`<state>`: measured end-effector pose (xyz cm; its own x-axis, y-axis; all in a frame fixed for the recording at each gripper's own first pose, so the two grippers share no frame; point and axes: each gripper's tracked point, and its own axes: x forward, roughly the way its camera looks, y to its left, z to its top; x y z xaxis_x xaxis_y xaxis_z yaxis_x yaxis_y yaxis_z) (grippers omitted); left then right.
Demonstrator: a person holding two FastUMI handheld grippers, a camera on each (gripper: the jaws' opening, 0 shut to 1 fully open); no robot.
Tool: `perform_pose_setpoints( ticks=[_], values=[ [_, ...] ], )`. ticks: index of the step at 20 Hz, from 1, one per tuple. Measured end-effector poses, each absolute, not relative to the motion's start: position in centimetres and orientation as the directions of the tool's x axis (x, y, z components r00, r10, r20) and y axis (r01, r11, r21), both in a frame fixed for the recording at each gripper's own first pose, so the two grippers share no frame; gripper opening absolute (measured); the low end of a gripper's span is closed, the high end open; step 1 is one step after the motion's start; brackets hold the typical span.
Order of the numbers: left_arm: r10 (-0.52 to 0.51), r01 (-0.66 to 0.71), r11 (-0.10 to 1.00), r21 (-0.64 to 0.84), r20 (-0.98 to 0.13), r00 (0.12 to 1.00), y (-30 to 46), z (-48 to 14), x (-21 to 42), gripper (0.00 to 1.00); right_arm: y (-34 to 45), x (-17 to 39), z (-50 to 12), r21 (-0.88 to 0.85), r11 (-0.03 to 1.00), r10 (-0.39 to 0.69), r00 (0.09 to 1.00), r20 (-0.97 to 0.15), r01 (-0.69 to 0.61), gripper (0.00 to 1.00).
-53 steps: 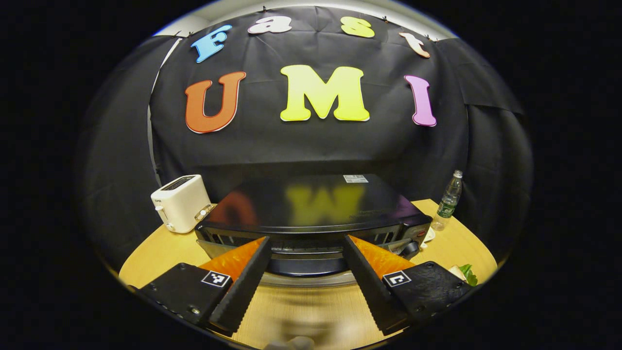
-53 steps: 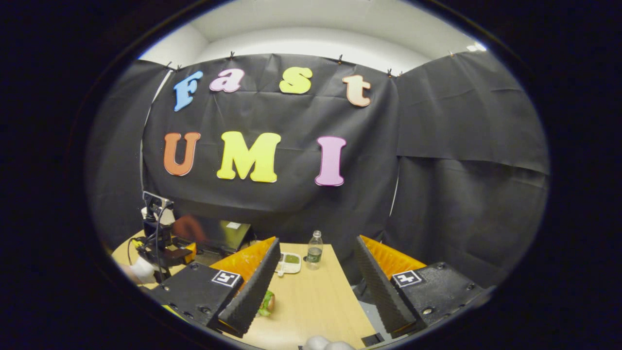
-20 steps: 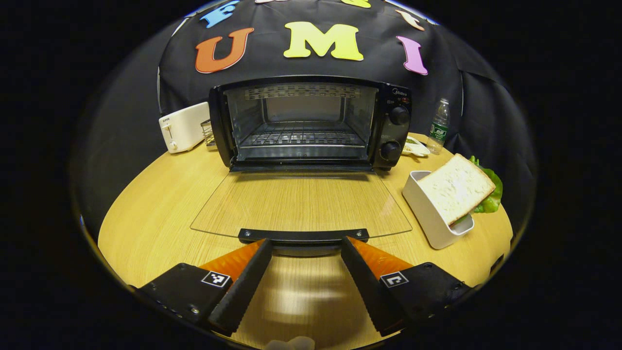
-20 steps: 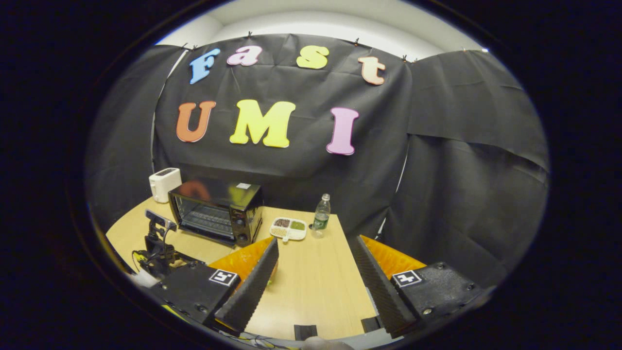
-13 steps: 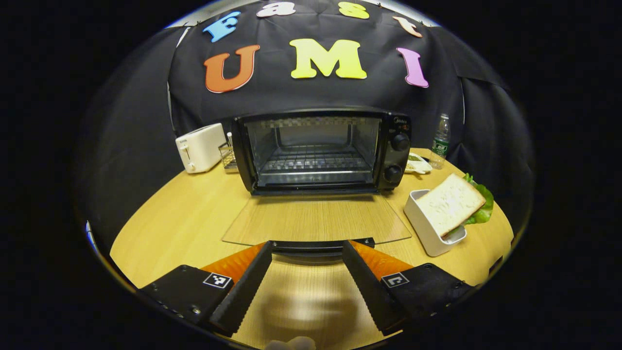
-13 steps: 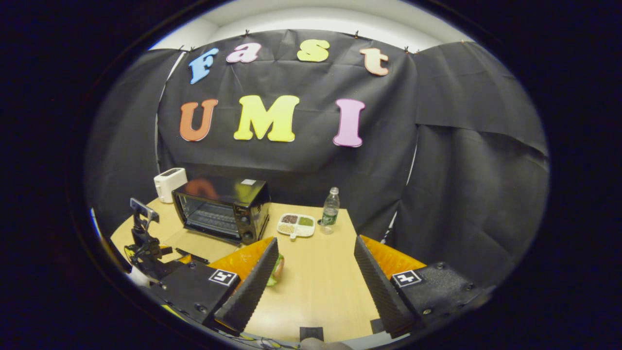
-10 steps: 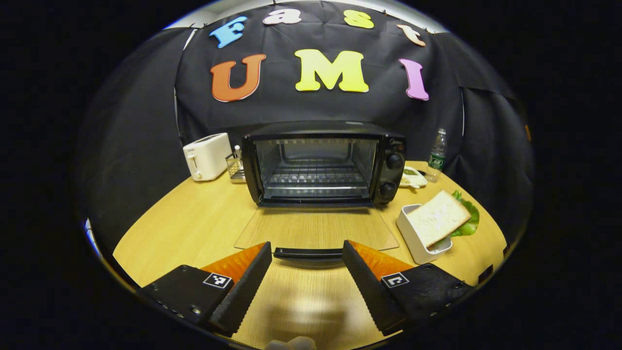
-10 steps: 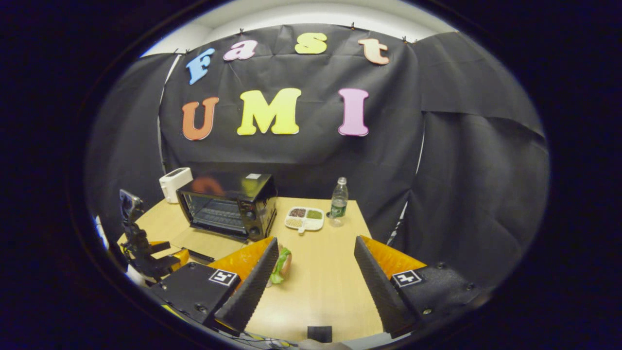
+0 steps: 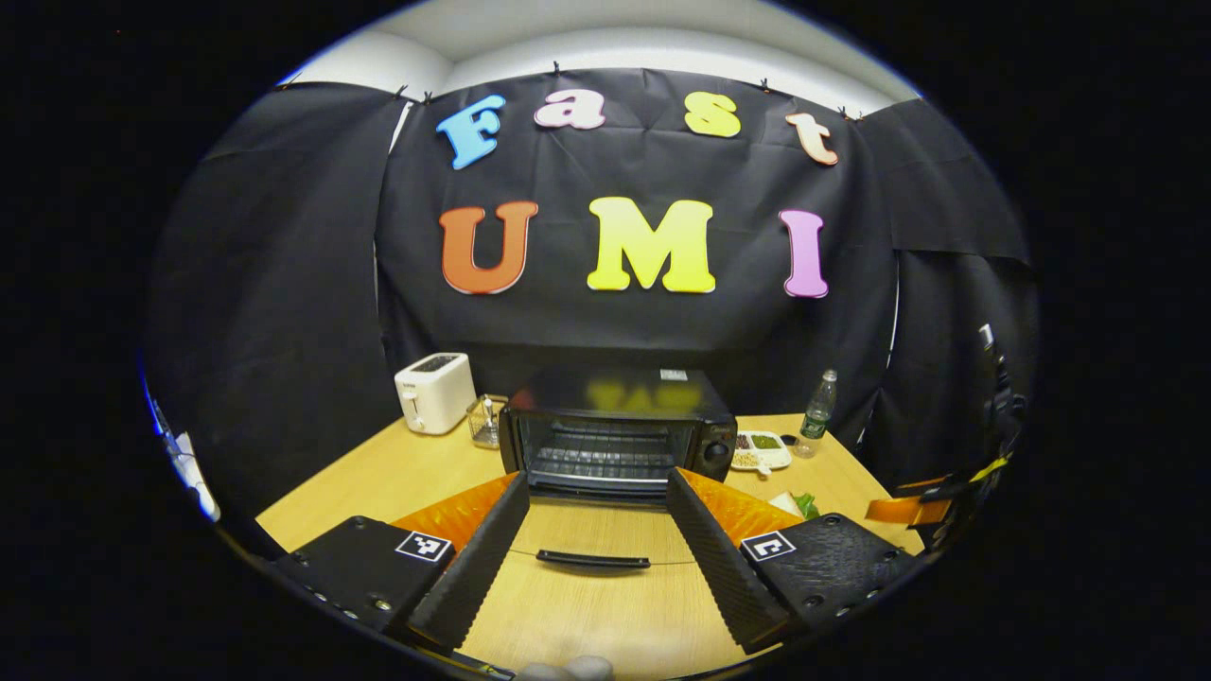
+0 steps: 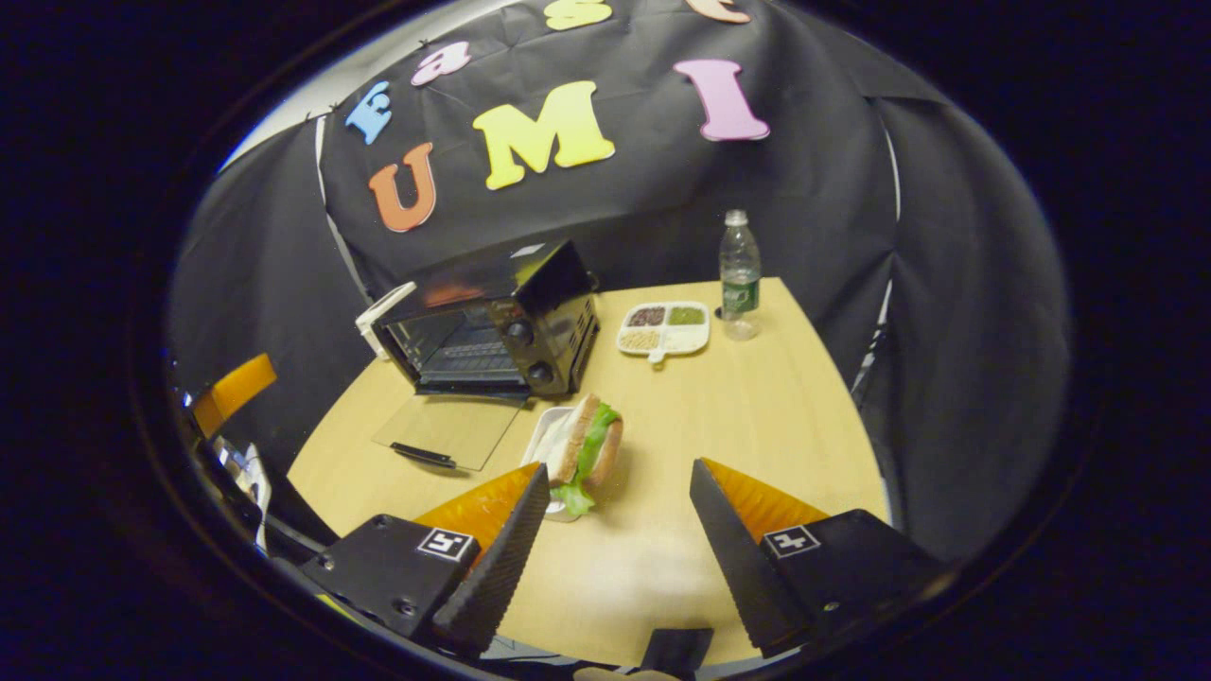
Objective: Open the electric oven with the left hand, put the food in, and close the electric oven.
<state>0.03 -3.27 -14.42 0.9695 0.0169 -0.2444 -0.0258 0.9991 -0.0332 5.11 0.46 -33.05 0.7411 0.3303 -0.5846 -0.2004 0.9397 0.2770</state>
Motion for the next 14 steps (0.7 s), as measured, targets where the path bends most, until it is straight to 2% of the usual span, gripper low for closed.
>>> perform_pose_setpoints(
  ticks=[1,2,4,5,6,7,12,13,14],
  values=[
    [0.015,-0.024,0.999,-0.036,-0.232,0.973,-3.7,-13.3,-0.1,0.95,0.9,5.7,-34.0,0.288,0.933,0.351,0.725,-0.593,-0.216,0.96],
    [0.014,-0.024,0.999,-0.041,-0.223,0.975,-4.1,-12.5,-0.2,0.95,1.6,6.3,-34.6,0.303,0.924,0.374,0.708,-0.599,-0.232,0.86],
    [0.022,-0.032,0.999,-0.044,-0.21,0.978,-4.6,-11.1,-0.4,0.95,2.8,7.7,-36.0,0.343,0.904,0.42,0.674,-0.608,-0.254,0.85],
    [0.028,-0.037,0.998,-0.042,-0.209,0.978,-4.7,-10.7,-0.5,0.95,3.5,8.2,-36.6,0.371,0.892,0.444,0.656,-0.611,-0.258,0.95],
    [0.036,-0.045,0.998,-0.036,-0.209,0.977,-4.8,-10.4,-0.5,0.95,3.9,8.7,-37.2,0.397,0.88,0.465,0.636,-0.615,-0.26,0.86],
    [0.045,-0.053,0.998,-0.031,-0.209,0.977,-4.9,-10.1,-0.6,0.96,4.1,9.3,-37.8,0.412,0.873,0.479,0.619,-0.622,-0.262,0.95],
    [0.09,-0.099,0.995,-0.029,-0.216,0.972,-5.1,-9.4,-0.2,0.96,5.4,12.1,-39.4,0.495,0.828,0.55,0.552,-0.627,-0.264,0.93],
    [0.101,-0.11,0.993,-0.031,-0.219,0.971,-5.2,-9.3,-0.1,0.95,5.6,11.9,-39.6,0.509,0.819,0.565,0.534,-0.629,-0.267,0.8],
    [0.113,-0.123,0.992,-0.031,-0.224,0.968,-5.0,-9.4,0.1,0.95,5.9,12.2,-40.0,0.52,0.811,0.578,0.511,-0.636,-0.27,0.92]
  ],
)
